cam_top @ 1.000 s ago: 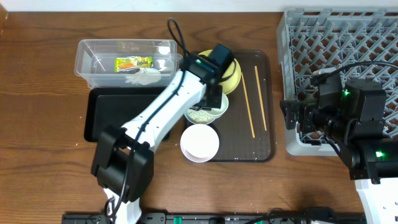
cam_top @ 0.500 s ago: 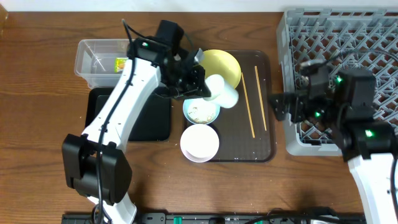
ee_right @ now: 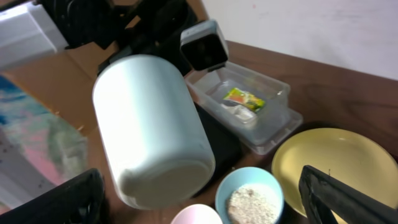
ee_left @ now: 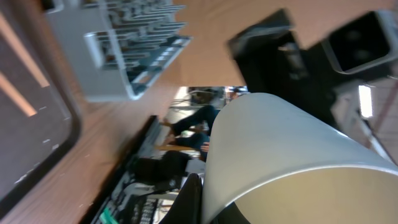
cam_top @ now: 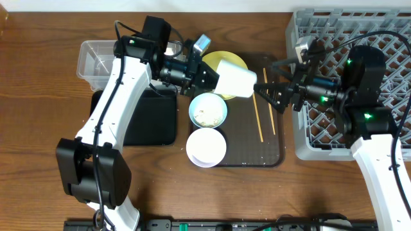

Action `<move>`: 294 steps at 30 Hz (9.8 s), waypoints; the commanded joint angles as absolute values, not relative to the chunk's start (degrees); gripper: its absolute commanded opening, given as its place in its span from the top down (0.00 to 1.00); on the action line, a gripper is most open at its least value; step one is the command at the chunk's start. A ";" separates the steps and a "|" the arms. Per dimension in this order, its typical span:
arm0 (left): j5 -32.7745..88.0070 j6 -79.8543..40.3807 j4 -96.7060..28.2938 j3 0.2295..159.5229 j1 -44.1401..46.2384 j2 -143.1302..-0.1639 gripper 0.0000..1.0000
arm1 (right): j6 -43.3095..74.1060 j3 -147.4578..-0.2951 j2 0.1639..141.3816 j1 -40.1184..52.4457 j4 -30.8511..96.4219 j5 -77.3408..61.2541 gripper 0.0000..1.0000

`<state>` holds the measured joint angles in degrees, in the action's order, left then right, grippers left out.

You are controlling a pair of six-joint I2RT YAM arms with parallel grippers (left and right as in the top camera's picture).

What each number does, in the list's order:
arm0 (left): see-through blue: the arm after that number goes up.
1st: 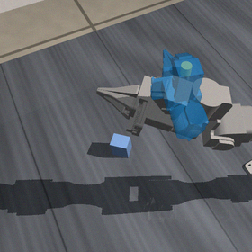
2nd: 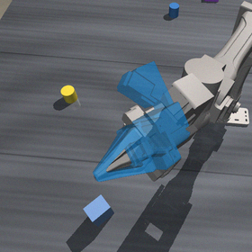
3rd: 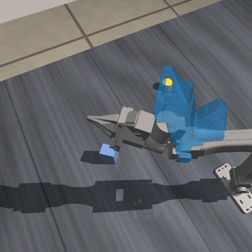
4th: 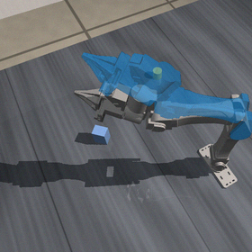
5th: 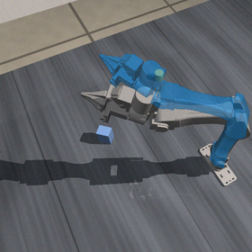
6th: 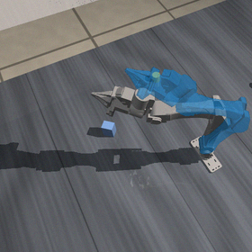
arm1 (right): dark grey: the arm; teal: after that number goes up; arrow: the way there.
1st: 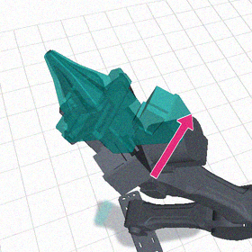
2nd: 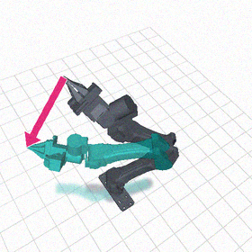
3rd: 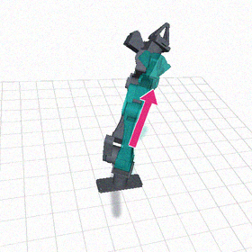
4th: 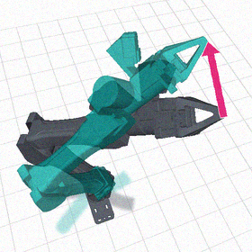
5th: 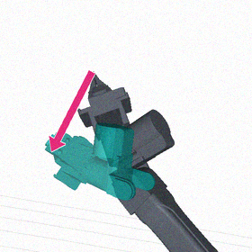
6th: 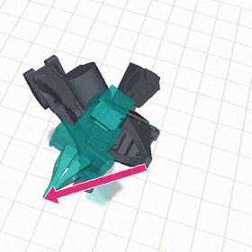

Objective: Sort waste into correct bins and load items into the dishwasher rack
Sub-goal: 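Lift white cup with left gripper and hand it to right gripper, then carry white cup with right gripper and place it in dish rack, then grasp light-blue rice bowl with left gripper and lift it, then tip light-blue bowl with left gripper to pour rice onto black tray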

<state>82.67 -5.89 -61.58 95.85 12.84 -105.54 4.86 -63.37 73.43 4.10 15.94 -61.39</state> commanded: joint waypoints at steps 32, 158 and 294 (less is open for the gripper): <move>89.36 -4.27 -60.99 96.99 12.60 -104.79 0.94 | 8.34 -64.38 77.34 12.10 4.71 -67.59 0.46; 1.80 -18.52 -49.54 91.98 37.69 -121.10 0.78 | 8.03 -92.14 90.26 -4.21 73.06 -7.73 0.12; 90.13 -13.41 -47.40 62.89 -34.96 -105.30 0.94 | 7.18 -92.14 90.26 -4.10 72.95 -7.55 0.13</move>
<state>88.58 -10.02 -47.11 63.02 -34.63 -105.49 8.05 -91.46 90.67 -4.05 72.97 -7.86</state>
